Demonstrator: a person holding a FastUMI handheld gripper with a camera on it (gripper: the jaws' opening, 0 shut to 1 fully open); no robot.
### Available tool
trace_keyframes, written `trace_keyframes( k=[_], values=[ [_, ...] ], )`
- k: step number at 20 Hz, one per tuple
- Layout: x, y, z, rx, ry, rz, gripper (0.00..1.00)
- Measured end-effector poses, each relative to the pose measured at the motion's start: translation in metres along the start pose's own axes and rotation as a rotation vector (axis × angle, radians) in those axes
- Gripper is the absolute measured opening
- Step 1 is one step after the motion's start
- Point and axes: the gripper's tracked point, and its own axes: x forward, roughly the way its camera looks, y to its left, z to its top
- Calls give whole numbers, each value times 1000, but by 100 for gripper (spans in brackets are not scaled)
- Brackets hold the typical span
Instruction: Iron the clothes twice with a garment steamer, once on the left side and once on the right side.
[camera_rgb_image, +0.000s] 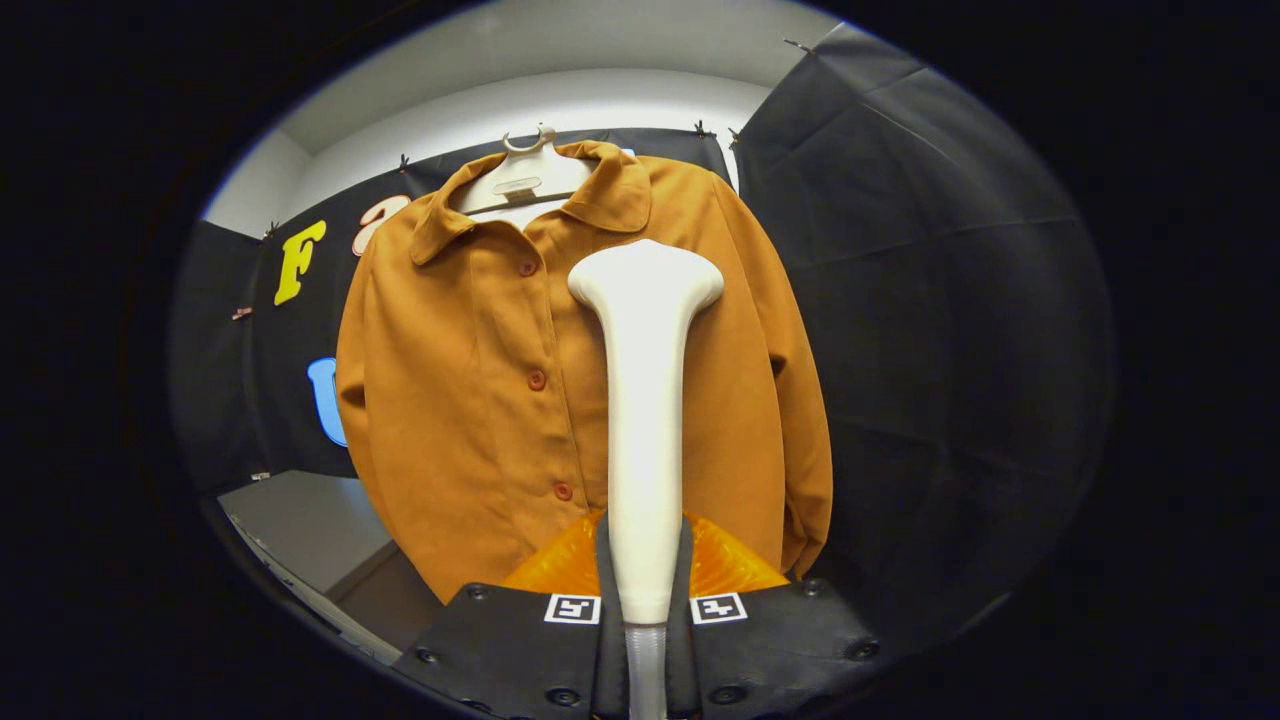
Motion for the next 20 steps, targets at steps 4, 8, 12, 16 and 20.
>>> trace_keyframes(
  k=[4, 8, 12, 16, 20],
  values=[
    [-9, -9, -32, -3, 55, -7, 18],
    [-25, -15, -77, -4, 131, -20, 18],
    [-40, -23, -121, 21, 212, -43, 18],
    [-56, -27, -154, 29, 279, -63, 18],
    [-72, -27, -177, 21, 328, -77, 18]
  ],
)
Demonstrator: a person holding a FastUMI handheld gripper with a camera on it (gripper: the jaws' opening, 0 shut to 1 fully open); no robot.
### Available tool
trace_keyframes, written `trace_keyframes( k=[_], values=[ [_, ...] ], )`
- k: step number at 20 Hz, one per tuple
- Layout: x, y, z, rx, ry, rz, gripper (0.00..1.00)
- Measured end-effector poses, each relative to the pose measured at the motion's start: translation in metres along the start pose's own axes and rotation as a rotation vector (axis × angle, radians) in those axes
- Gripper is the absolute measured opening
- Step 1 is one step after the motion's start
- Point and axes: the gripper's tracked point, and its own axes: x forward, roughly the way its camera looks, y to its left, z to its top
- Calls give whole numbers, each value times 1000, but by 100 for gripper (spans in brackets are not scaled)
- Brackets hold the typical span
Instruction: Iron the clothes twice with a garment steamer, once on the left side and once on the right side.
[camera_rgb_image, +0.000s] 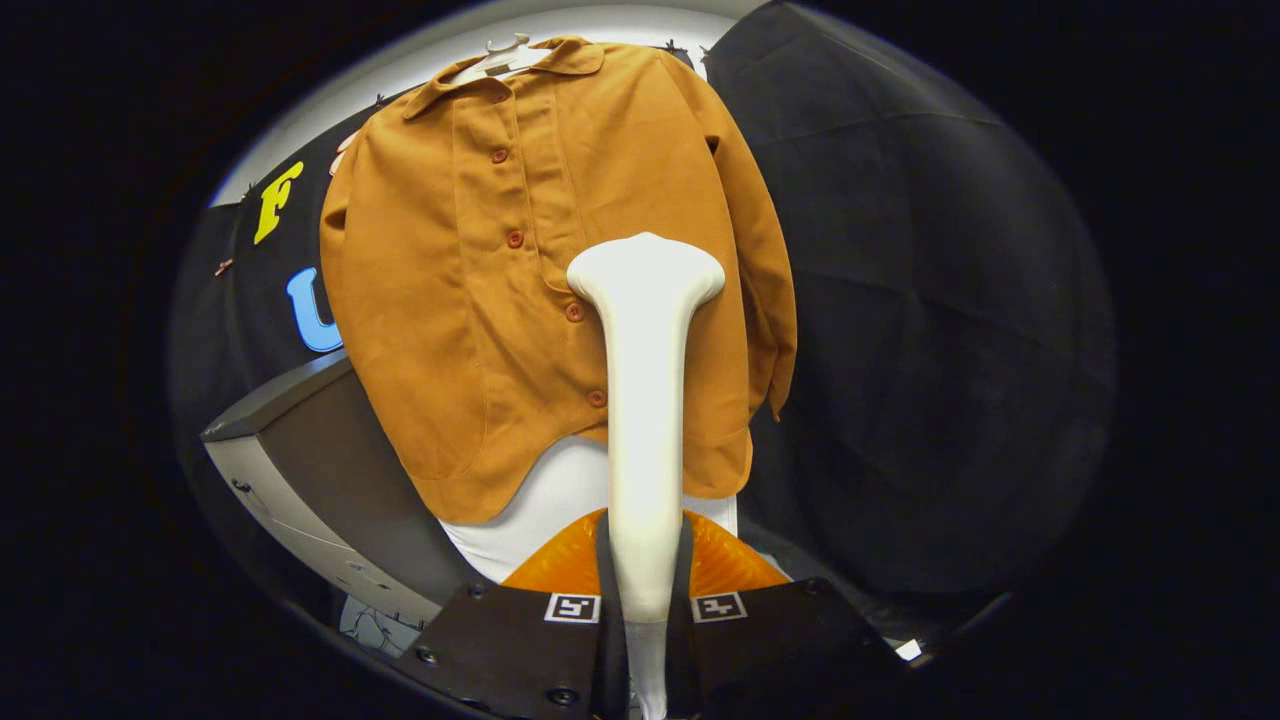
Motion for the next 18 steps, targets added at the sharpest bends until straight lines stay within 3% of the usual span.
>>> trace_keyframes(
  k=[9, 18],
  values=[
    [-57, 24, -17, -31, 21, -6, 18],
    [-122, 87, 56, -30, -122, 9, 18]
  ],
)
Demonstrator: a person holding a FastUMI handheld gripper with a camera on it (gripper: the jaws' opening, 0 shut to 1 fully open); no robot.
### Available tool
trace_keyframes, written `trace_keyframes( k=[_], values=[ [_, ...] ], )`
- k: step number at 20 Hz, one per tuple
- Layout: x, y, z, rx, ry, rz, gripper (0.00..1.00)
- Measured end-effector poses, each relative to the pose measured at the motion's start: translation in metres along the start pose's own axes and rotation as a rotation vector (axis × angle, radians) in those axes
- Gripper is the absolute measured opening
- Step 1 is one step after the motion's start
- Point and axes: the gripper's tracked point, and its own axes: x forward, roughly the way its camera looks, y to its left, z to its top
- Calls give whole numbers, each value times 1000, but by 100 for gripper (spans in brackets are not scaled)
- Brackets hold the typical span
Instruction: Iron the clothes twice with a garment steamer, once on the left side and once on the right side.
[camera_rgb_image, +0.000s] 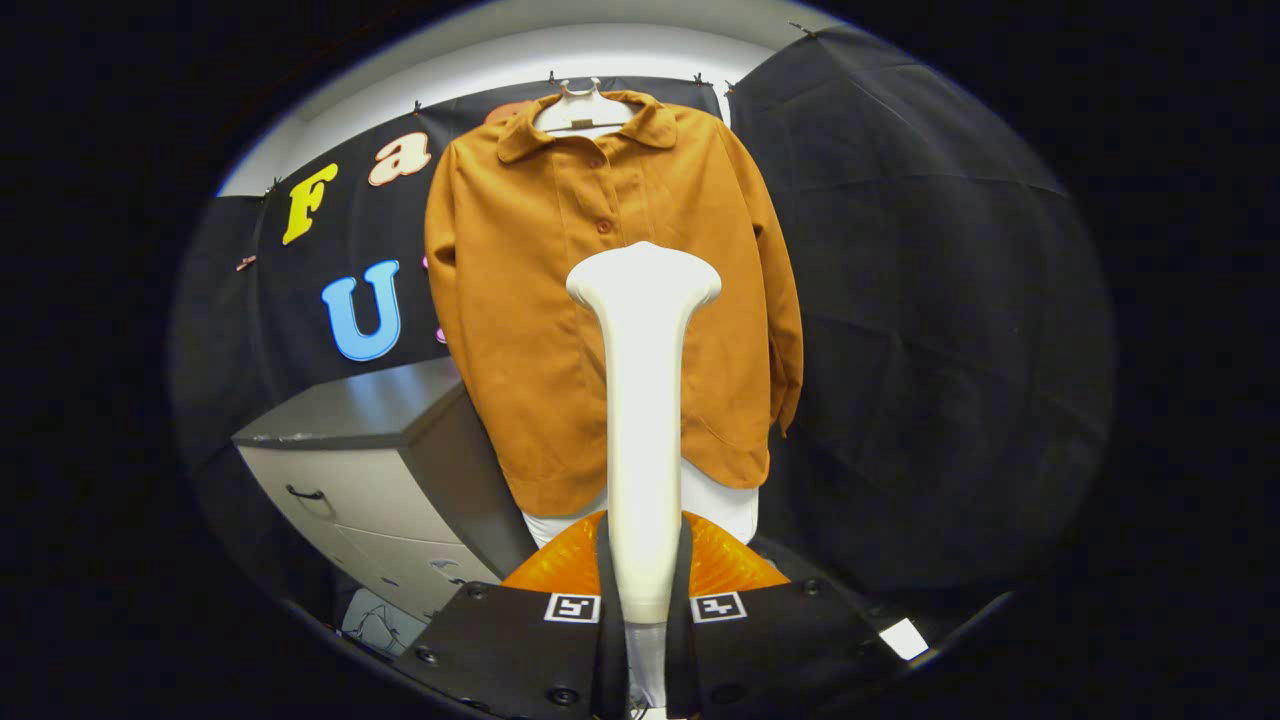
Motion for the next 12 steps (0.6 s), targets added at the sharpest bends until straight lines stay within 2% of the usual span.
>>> trace_keyframes(
  k=[12],
  values=[
    [-24, 81, 117, -27, -151, 11, 18]
  ],
)
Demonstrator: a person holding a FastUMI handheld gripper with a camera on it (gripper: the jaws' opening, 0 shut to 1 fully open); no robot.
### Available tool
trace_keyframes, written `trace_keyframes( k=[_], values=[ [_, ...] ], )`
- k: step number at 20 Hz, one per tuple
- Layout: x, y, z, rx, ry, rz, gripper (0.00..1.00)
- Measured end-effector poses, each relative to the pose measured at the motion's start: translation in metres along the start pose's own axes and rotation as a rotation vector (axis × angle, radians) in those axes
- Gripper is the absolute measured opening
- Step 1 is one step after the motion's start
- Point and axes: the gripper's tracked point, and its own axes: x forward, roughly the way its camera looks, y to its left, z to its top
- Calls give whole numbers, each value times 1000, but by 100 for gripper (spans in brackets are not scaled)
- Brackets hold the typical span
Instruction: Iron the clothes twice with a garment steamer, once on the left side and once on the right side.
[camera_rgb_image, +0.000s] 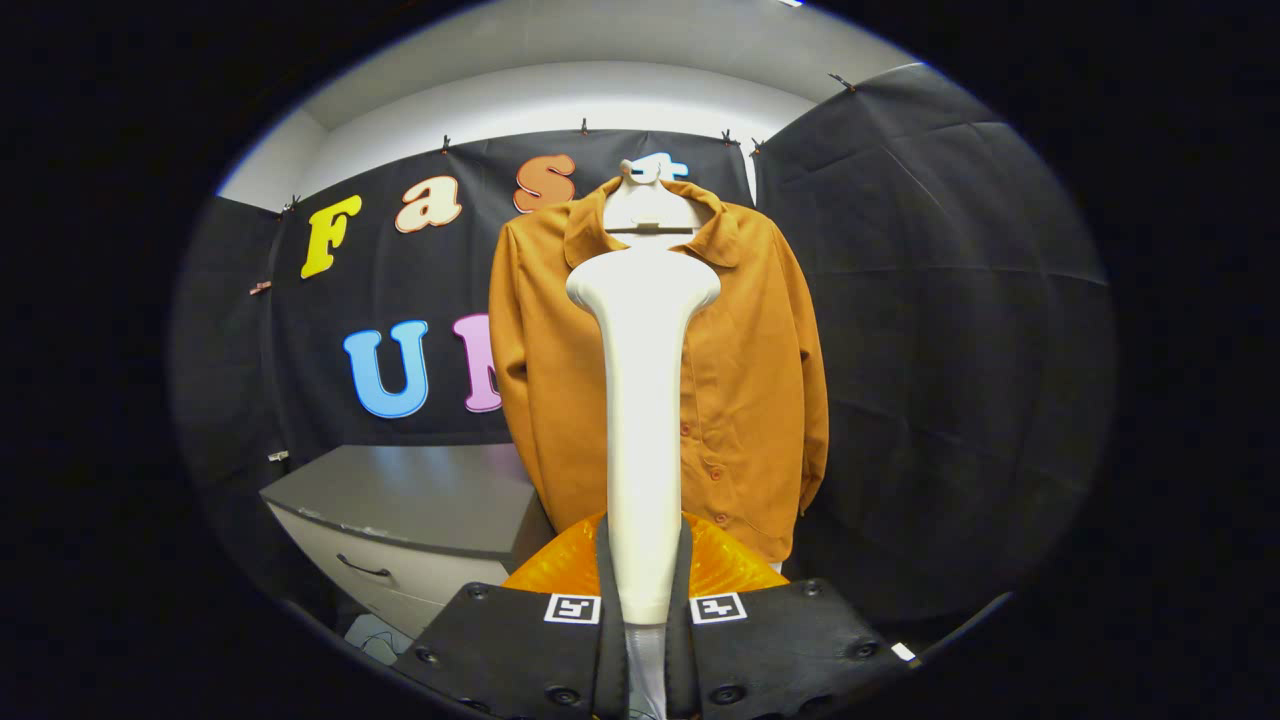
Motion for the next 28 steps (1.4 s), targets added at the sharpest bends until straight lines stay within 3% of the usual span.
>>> trace_keyframes(
  k=[4, 10, 18, 28],
  values=[
    [-3, 29, 35, 0, -30, 0, 18],
    [-6, 95, 62, 1, -26, 64, 18],
    [-31, 170, 63, -13, -21, 179, 18],
    [-51, 208, 72, -39, -49, 237, 18]
  ],
)
